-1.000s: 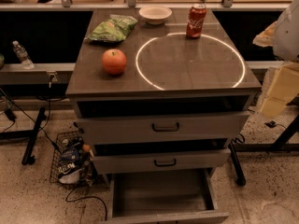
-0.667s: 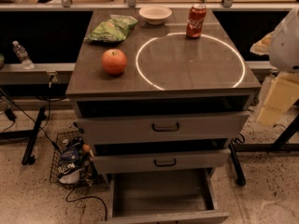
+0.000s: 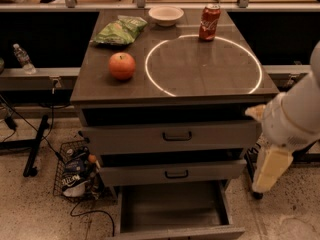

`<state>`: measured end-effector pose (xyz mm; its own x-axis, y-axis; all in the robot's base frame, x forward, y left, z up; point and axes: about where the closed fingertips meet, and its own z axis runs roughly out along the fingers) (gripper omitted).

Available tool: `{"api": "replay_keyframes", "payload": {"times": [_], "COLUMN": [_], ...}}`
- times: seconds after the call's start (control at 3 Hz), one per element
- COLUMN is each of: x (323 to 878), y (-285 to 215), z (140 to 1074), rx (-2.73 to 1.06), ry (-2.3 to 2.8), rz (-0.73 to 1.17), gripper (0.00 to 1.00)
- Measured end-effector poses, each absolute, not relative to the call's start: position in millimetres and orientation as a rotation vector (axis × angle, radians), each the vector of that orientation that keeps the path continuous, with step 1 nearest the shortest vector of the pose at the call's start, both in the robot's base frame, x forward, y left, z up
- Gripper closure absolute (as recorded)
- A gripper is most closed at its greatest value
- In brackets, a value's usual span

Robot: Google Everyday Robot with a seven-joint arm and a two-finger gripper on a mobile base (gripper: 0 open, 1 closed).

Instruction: Close bottom drawer

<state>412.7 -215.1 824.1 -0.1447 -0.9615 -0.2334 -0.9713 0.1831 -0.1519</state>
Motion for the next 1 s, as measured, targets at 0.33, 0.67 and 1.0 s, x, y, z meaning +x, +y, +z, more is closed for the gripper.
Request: {"api": "replay_keyframes", "payload": {"times": [0.33,0.67,1.0], "x": [398.2,369.7,369.9], "y": [-209.1,-191.9,-191.9], "z": [737.5,656.7,657.1], "rx": [-1.911,-1.982,-1.982], "ry": [2.158,2.159,2.159], "rz": [0.151,0.273,0.273], "gripper": [0.0,0.0,0.0]}}
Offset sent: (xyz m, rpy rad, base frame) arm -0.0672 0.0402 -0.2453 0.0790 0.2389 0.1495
